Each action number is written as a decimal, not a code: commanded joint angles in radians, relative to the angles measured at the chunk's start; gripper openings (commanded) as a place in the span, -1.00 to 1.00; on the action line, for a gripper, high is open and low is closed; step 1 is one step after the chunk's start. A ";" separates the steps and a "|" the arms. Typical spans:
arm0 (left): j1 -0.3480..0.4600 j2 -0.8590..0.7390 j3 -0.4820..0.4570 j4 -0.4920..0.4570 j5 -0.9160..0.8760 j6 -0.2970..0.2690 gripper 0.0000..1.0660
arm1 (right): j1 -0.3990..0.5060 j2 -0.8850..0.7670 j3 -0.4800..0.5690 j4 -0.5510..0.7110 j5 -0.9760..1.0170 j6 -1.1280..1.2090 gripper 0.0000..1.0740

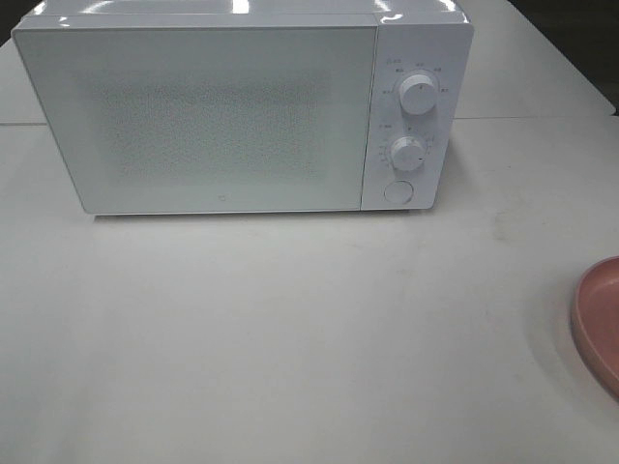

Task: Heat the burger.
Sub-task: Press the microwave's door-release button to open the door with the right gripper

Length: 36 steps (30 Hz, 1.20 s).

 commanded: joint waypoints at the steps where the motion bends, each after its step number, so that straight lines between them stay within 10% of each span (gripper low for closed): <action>1: 0.003 -0.021 0.002 -0.004 -0.008 0.004 0.88 | -0.002 0.040 -0.006 -0.001 -0.034 -0.014 0.35; 36: 0.003 -0.021 0.002 -0.004 -0.008 0.004 0.88 | -0.002 0.633 -0.006 -0.001 -0.437 -0.014 0.35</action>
